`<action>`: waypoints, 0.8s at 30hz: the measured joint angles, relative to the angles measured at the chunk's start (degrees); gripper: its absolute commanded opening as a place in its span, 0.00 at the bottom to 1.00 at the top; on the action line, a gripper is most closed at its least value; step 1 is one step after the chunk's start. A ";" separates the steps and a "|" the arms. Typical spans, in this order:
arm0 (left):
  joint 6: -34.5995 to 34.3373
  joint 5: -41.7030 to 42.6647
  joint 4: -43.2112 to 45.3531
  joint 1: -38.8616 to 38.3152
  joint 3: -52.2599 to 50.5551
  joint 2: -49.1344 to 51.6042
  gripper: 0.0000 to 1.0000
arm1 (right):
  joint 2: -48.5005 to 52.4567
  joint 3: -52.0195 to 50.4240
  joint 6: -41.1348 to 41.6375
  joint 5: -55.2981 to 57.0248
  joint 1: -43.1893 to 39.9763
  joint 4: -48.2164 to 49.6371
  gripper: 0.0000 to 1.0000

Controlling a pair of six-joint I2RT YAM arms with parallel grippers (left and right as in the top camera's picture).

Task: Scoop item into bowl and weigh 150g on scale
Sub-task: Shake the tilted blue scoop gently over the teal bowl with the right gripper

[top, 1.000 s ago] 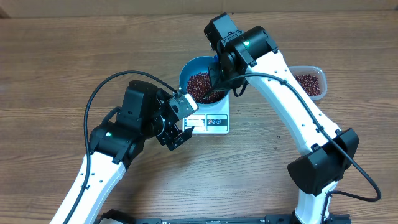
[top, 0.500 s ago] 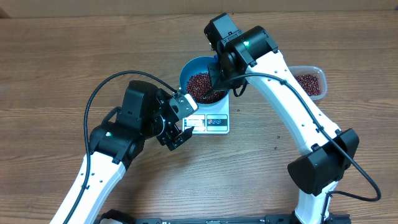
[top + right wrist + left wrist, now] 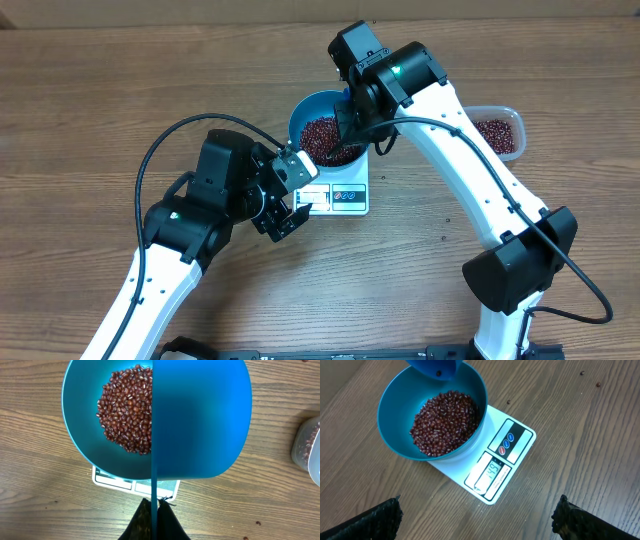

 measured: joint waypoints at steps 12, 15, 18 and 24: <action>0.00 0.00 0.00 0.00 0.00 0.00 1.00 | 0.00 0.00 0.00 6.71 4.90 -1.09 0.04; 0.00 0.00 0.00 0.00 0.00 0.00 1.00 | 0.00 0.00 0.00 7.30 5.11 -1.11 0.04; 0.00 0.00 0.00 0.00 0.00 0.00 1.00 | 0.00 0.00 0.02 8.07 4.79 -1.14 0.04; 0.00 0.00 0.00 0.00 0.00 0.00 1.00 | 0.00 0.00 0.00 8.70 4.55 -1.29 0.04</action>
